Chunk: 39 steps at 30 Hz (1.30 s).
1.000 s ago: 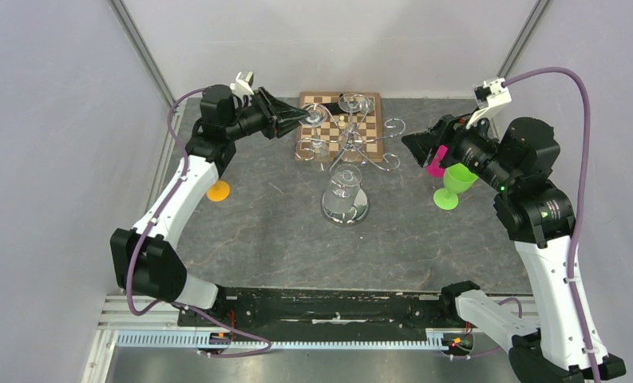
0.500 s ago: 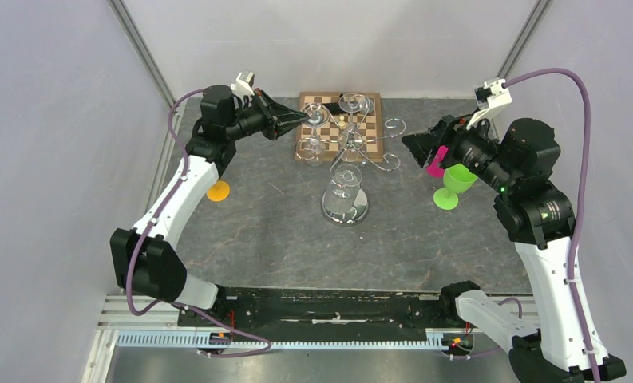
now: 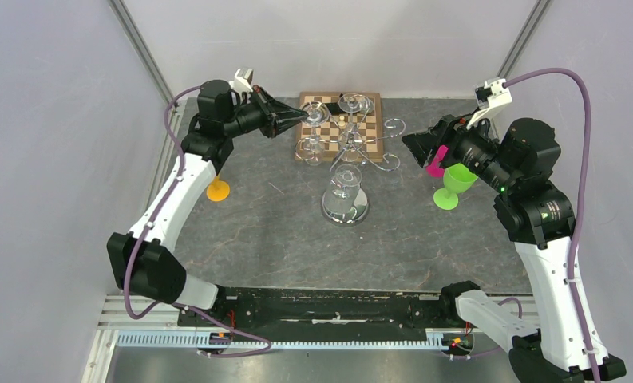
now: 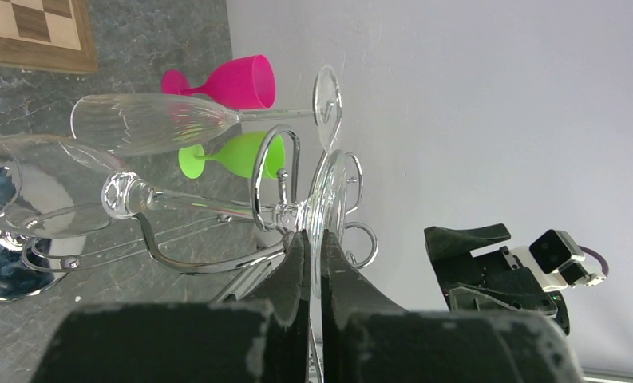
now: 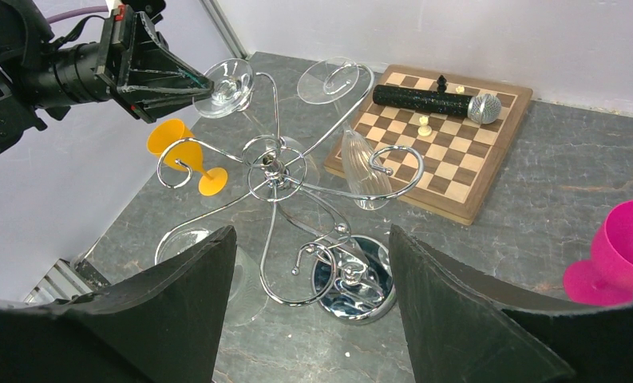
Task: Take the wine glass off the wine glass rack
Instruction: Pick up the wine glass from the wine rack.
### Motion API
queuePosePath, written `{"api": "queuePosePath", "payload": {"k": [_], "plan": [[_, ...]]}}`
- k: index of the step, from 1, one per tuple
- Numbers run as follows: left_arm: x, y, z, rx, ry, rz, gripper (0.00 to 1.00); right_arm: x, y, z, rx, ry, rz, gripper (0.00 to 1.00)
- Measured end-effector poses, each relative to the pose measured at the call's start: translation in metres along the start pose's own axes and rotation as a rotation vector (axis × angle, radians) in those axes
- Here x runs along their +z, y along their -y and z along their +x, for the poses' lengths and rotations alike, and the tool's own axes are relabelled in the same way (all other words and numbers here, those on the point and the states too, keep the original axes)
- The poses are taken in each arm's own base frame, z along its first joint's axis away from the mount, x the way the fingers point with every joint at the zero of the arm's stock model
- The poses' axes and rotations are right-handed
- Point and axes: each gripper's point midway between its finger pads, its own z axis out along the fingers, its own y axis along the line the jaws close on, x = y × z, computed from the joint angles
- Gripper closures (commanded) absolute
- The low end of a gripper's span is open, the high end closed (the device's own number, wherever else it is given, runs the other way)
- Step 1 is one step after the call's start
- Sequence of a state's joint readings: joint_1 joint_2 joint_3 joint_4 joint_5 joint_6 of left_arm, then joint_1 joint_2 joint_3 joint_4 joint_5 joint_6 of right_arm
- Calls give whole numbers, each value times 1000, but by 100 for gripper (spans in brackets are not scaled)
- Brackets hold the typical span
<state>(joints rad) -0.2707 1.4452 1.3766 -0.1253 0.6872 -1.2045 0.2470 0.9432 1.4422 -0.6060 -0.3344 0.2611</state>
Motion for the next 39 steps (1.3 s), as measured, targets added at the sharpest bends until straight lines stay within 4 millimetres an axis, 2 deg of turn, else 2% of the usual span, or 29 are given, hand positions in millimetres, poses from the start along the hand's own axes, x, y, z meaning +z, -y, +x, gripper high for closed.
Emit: {"api": "queuePosePath", "payload": {"k": [11, 15, 20, 25, 32, 39], "plan": [[-9, 8, -6, 5, 18, -15, 98, 0, 0, 0, 0, 0, 0, 27], [-12, 20, -14, 24, 36, 2, 98, 0, 0, 0, 0, 0, 0, 27], [-8, 39, -25, 52, 44, 33, 98, 0, -1, 0, -2, -1, -2, 27], [2, 35, -30, 49, 27, 35, 98, 0, 0, 0, -5, 3, 6, 26], [19, 21, -26, 30, -30, 30, 98, -1, 2, 2, -11, 5, 11, 26], [27, 28, -9, 47, -82, 58, 98, -1, 2, 3, -12, 4, 12, 26]]}}
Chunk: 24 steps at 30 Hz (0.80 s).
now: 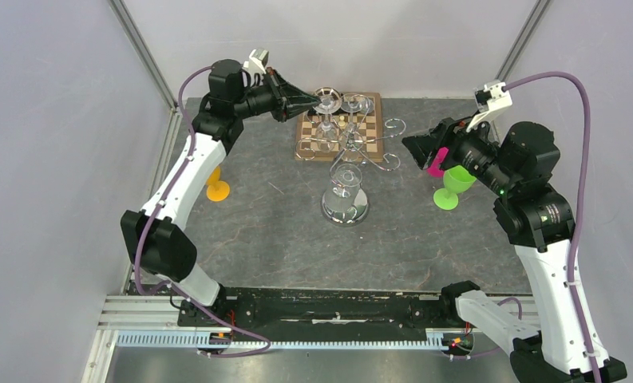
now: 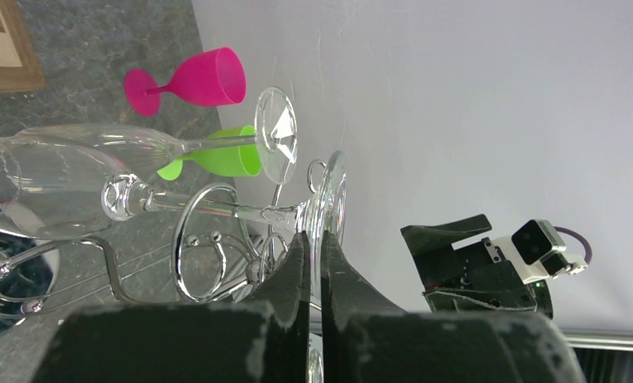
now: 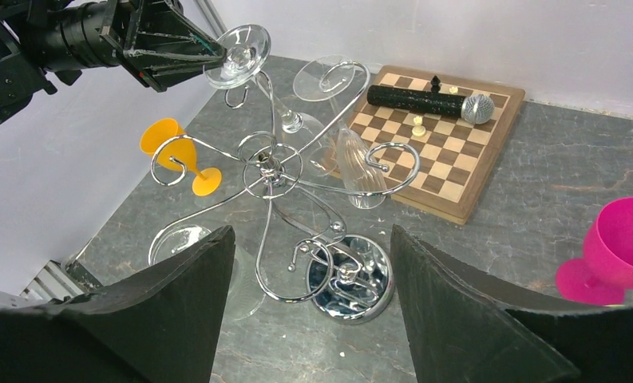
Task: Take the wine glass off the wine glass rack
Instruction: Pick up the wine glass from the wine rack.
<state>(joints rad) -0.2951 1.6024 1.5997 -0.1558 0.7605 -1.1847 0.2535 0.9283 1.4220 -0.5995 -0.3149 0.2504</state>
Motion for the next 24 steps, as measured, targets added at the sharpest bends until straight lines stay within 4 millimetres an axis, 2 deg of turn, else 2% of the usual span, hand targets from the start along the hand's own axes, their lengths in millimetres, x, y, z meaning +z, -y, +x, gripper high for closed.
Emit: {"api": "queuePosePath", "payload": {"k": [7, 18, 24], "plan": [[-3, 3, 13, 45, -30, 0, 98, -3, 0, 4, 1, -2, 1, 26], [-44, 24, 41, 170, -25, -12, 98, -7, -2, 2, 3, 12, -3, 22], [-57, 16, 47, 215, -6, -79, 98, -7, -4, -1, 13, 22, -7, 20]]}}
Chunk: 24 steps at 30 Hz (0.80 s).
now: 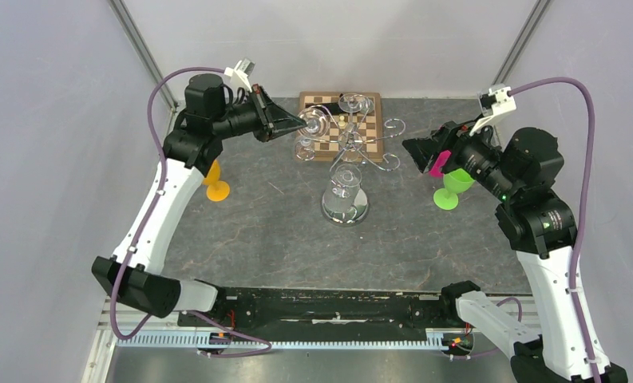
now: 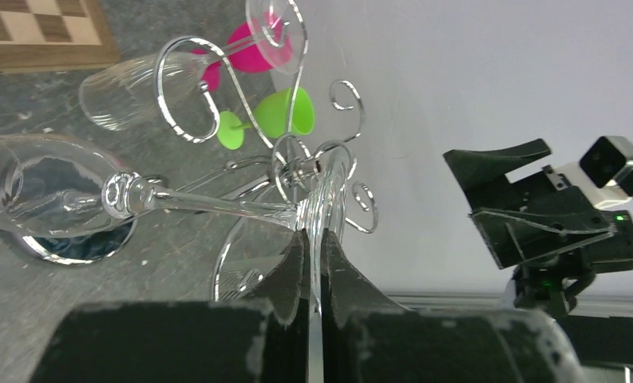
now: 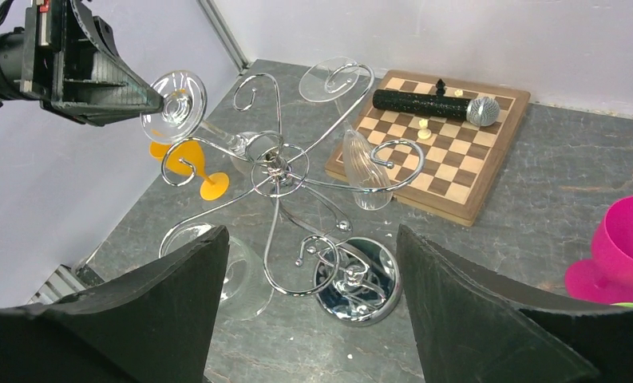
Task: Take the wine glass off the wine glass rack
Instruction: Pick up the wine glass from the wine rack, then place the wine glass at the center of the board.
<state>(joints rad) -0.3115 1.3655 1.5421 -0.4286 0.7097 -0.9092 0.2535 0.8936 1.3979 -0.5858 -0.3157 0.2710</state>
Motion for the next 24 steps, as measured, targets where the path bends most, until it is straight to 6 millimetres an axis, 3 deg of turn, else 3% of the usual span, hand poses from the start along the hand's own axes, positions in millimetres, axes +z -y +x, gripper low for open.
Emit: {"api": "queuePosePath", "payload": {"k": [10, 15, 24], "plan": [[-30, -25, -4, 69, 59, -170, 98, 9, 2, 8, 39, -23, -4, 18], [-49, -17, -8, 144, 100, -207, 98, 13, 4, 10, 31, -27, -5, 17], [-78, 0, 7, 268, 73, -222, 98, 20, 8, 16, 6, -49, -2, 12]]}}
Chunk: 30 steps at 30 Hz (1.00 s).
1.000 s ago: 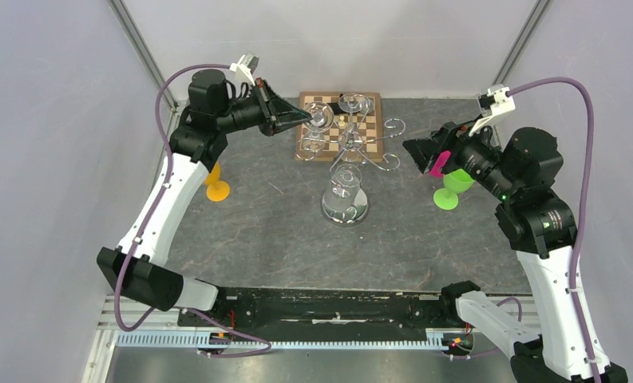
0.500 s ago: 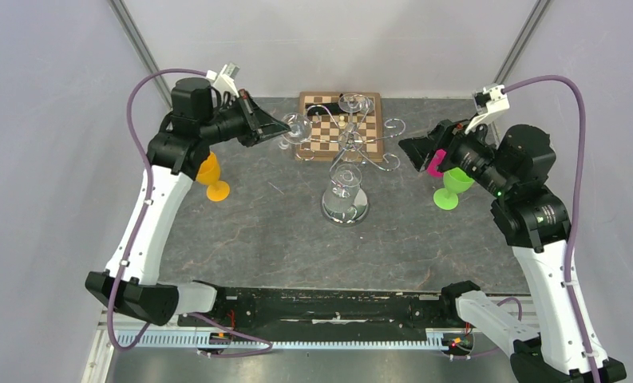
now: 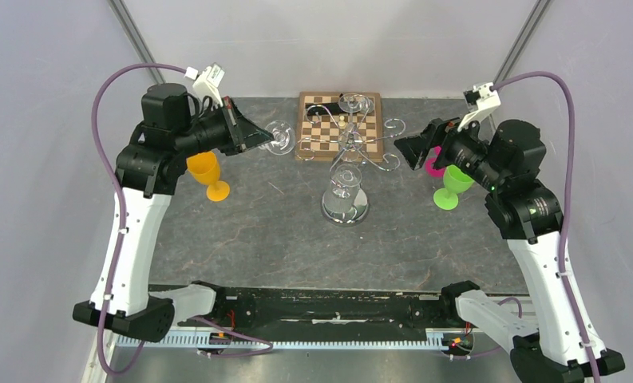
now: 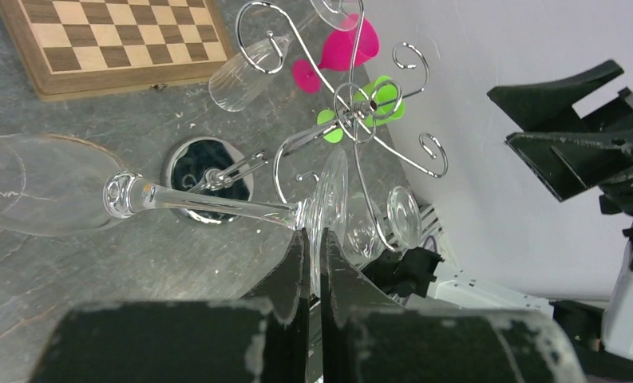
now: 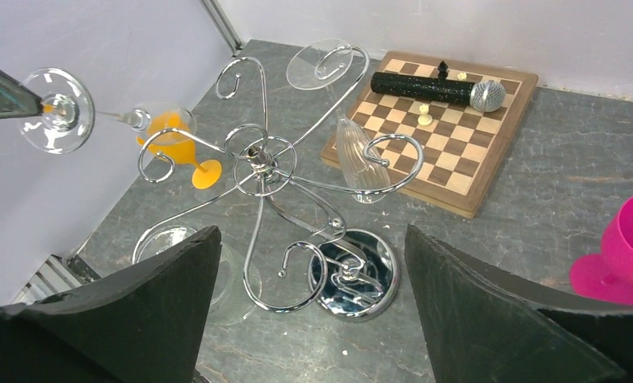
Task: Take the wine glass off the wine glass rack
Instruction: Place the wine glass at the center of the board.
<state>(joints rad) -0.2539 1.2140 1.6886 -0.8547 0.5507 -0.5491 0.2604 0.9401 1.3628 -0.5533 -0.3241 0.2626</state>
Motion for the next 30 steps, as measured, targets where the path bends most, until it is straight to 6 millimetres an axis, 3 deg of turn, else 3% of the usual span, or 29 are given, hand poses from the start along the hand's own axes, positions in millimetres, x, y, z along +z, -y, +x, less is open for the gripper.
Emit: {"api": "queuePosePath", "payload": {"k": [6, 11, 22, 30], "plan": [[-20, 11, 2, 106, -10, 9, 98, 7, -7, 4, -4, -23, -47, 10], [-39, 35, 4, 220, -6, 69, 98, 10, -21, 6, -7, -44, -134, 11], [-65, 82, 36, 463, -42, 240, 98, 14, -72, -2, 25, -57, -361, 14], [-62, 80, 55, 573, -69, 252, 98, 19, -119, -2, 78, -85, -518, 16]]}}
